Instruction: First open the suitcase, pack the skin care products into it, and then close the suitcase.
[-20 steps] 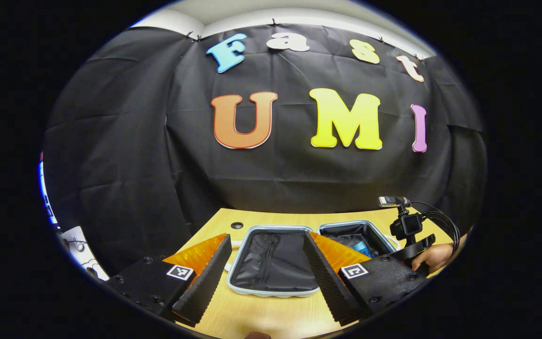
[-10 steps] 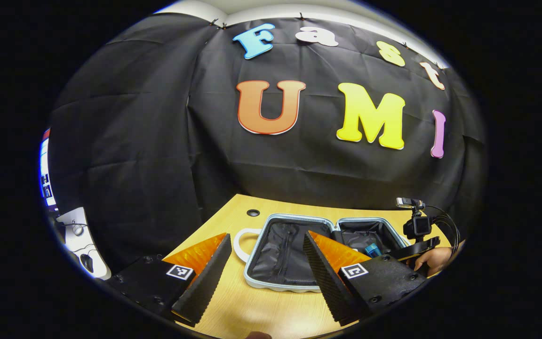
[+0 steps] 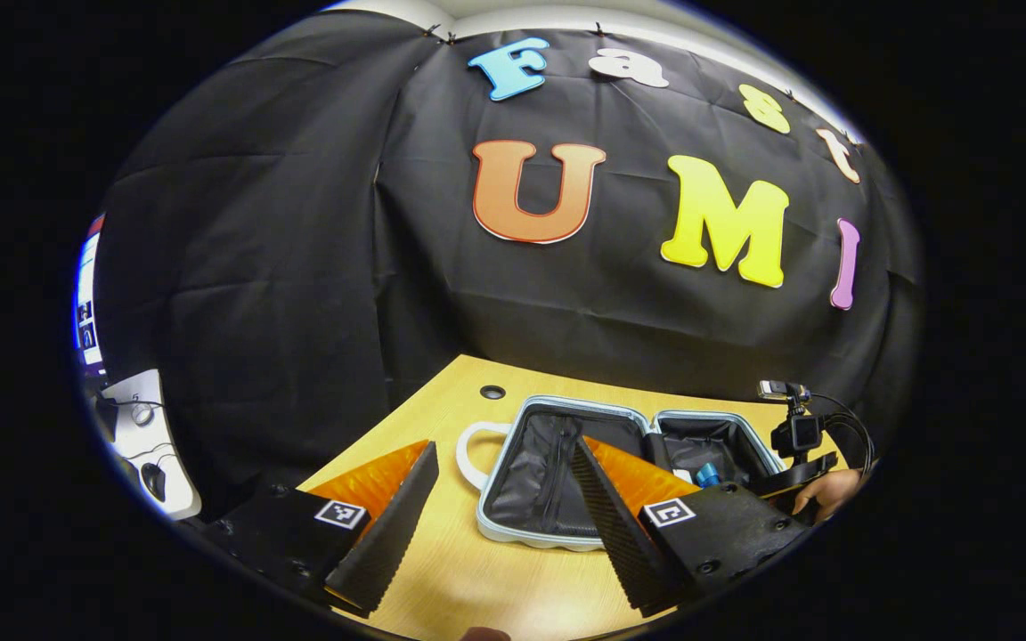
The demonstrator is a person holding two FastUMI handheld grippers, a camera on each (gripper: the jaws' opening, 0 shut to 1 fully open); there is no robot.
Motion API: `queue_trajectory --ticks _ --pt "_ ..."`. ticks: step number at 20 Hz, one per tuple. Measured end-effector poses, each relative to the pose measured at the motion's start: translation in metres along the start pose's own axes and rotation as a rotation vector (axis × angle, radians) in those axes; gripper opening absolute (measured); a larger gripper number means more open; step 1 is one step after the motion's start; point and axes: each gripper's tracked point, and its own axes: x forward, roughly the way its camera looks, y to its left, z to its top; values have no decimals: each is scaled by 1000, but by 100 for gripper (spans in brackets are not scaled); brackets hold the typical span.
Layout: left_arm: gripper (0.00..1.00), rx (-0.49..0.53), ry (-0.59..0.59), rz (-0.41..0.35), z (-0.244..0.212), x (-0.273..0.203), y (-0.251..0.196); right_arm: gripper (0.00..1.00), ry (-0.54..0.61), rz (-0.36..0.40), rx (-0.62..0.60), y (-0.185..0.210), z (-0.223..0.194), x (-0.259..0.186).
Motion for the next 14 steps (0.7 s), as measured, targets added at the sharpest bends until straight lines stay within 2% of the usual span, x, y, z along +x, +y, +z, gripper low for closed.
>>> queue_trajectory --ticks 3,4,6,8,10,12,14 --pt "97 -51 20 5 -8 15 9 67 -4 19 4 0 2 -7" --pt "97 -78 35 2 -14 19 15 78 -21 21 14 -2 5 -12" --pt "97 -143 66 0 -22 28 26 82 -64 48 51 -2 17 -26" --pt "97 -201 86 -6 -32 39 40 80 -115 60 55 -6 30 -46" --pt "98 -261 99 -13 -41 61 53 83 -166 85 38 -6 41 -71" --pt "98 -363 130 -29 -50 87 55 86 -221 105 10 -9 47 -105" --pt "98 -456 190 -53 -70 109 53 83 -280 114 -10 -16 53 -139"
